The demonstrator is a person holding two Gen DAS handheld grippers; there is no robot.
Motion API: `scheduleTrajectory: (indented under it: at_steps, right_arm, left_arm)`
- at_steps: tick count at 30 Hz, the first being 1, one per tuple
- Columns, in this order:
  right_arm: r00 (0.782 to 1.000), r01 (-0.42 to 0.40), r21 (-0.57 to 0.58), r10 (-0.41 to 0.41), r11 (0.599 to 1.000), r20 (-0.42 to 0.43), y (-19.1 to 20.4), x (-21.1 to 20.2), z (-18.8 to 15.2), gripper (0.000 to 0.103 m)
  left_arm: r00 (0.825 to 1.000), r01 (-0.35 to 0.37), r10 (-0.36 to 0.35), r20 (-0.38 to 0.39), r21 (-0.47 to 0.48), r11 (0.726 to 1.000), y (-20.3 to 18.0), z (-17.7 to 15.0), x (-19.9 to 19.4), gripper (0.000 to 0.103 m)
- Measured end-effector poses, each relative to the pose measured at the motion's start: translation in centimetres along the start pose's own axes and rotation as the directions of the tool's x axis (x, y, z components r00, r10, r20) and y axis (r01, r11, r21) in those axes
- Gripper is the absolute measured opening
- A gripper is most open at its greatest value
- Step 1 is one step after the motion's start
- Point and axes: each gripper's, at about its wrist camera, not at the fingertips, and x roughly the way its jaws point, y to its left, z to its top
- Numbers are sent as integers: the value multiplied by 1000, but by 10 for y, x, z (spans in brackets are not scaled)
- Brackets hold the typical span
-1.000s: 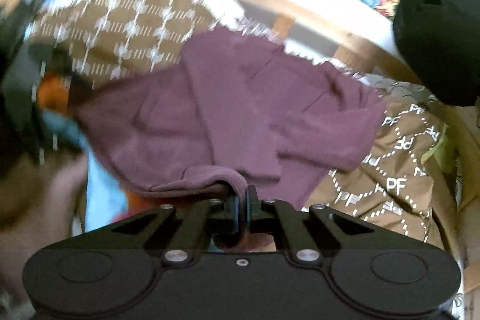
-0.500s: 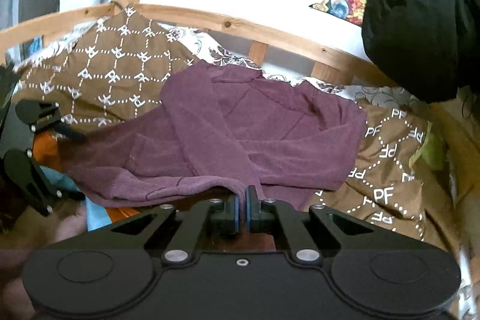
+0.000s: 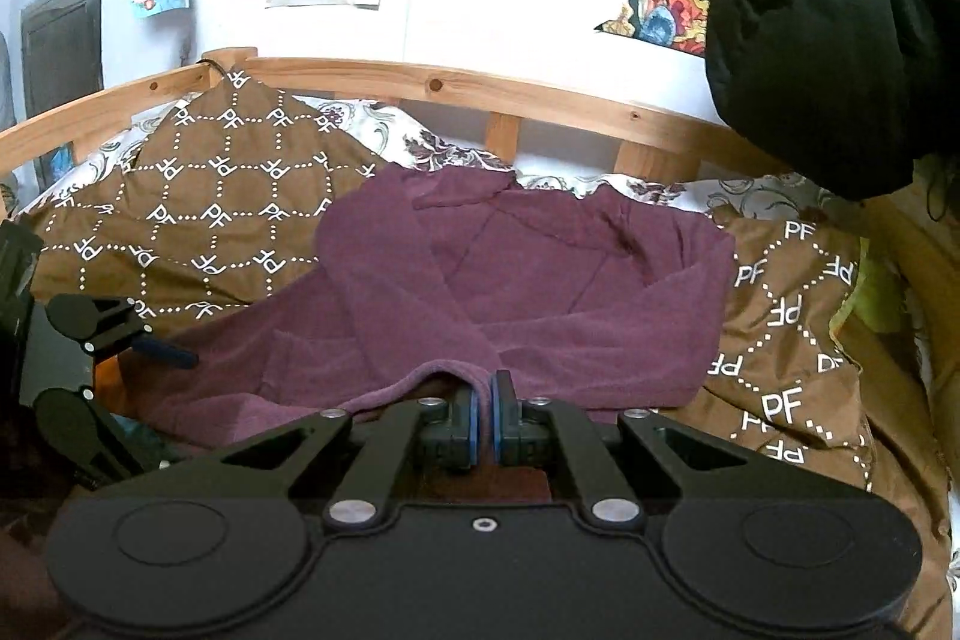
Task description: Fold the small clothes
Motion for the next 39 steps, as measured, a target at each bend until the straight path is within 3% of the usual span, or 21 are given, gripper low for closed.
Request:
scheduleTrajectory:
  at_steps: [3, 5, 7, 9, 11, 13, 19, 26, 29, 35, 39]
  right_arm:
    - [1000, 11, 19, -12, 1000, 19, -2, -6, -4, 3]
    - [999, 20, 24, -22, 999, 47, 0, -14, -8, 3]
    - [998, 21, 30, -23, 999, 57, 3, -20, -13, 3]
    - [998, 29, 35, -30, 999, 50, 5, -22, -20, 3]
    - [998, 48, 43, -50, 998, 39, 7, -24, -29, 3]
    - [997, 68, 53, -70, 996, 43, 9, -30, -39, 3]
    - [991, 109, 117, -117, 987, 71, 17, -49, -64, 2]
    - [960, 148, 180, -185, 973, 211, 34, -101, -57, 2]
    - [953, 140, 180, -182, 974, 244, 43, -130, -56, 2]
    - [972, 56, 214, -103, 975, 212, 48, -178, -56, 2]
    - [972, 84, 167, -118, 982, 205, 50, -176, -50, 2]
  left_arm:
    - [998, -54, 54, -20, 5, 999, 7, -7, 0, 72]
    - [995, -98, 98, -30, 12, 995, 13, -13, 0, 55]
    - [996, -86, 86, -21, -4, 996, 19, -15, -4, 47]
    - [997, -71, 71, -9, 2, 997, 21, -15, -8, 32]
    - [997, -82, 82, 2, 40, 996, 20, -15, -13, 6]
    - [995, -101, 100, 25, 54, 993, 19, -15, -20, 5]
    - [987, -87, 91, 133, -34, 996, 32, -2, -59, 4]
    - [974, -7, 18, 225, -47, 999, 45, 10, -135, 3]
    - [974, 51, -39, 223, -47, 998, 51, 10, -165, 4]
    - [979, 125, -120, 165, -22, 992, 51, 8, -202, 4]
    - [983, 87, -85, 160, -2, 996, 47, 25, -200, 4]
